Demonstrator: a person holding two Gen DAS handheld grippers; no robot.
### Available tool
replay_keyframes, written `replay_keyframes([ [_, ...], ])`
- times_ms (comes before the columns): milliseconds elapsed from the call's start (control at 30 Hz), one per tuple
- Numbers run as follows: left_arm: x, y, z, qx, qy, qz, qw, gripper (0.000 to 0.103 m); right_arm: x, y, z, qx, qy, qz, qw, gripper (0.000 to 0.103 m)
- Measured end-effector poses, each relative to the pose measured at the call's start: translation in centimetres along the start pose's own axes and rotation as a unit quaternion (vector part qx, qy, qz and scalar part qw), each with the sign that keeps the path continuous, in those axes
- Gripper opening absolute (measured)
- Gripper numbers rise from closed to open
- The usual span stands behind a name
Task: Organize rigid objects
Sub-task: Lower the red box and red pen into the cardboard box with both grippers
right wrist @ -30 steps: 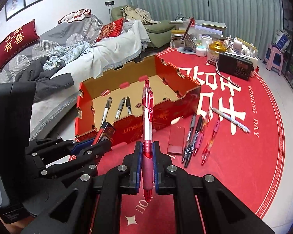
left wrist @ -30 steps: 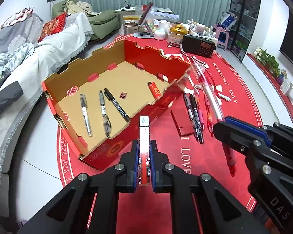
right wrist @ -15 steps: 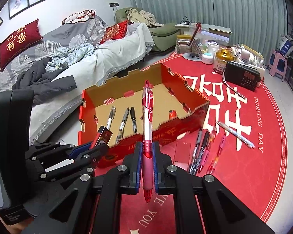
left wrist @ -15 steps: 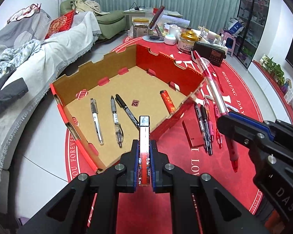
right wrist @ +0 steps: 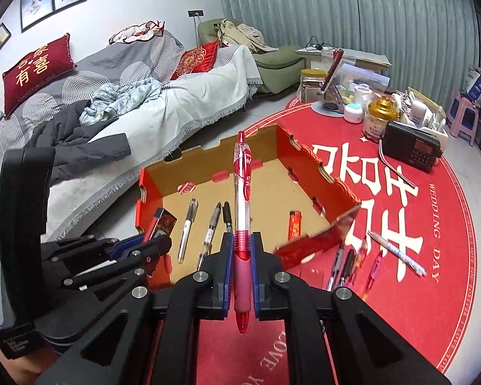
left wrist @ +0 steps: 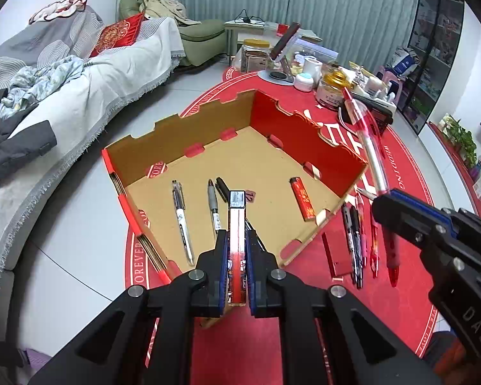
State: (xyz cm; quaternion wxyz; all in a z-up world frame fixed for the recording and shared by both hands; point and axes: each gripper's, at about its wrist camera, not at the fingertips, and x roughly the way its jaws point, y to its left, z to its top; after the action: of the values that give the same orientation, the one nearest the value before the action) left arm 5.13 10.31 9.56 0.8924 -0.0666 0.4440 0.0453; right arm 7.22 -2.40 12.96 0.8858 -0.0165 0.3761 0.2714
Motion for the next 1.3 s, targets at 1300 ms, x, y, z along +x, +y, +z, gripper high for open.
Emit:
replay_keyframes([
  [1300,7.4,2.9,4.5,-0.032,0.044,0.032,0.998,0.01,10.5,0.4,3.7,-0.035,0.054,-0.007,0.998,0.011],
])
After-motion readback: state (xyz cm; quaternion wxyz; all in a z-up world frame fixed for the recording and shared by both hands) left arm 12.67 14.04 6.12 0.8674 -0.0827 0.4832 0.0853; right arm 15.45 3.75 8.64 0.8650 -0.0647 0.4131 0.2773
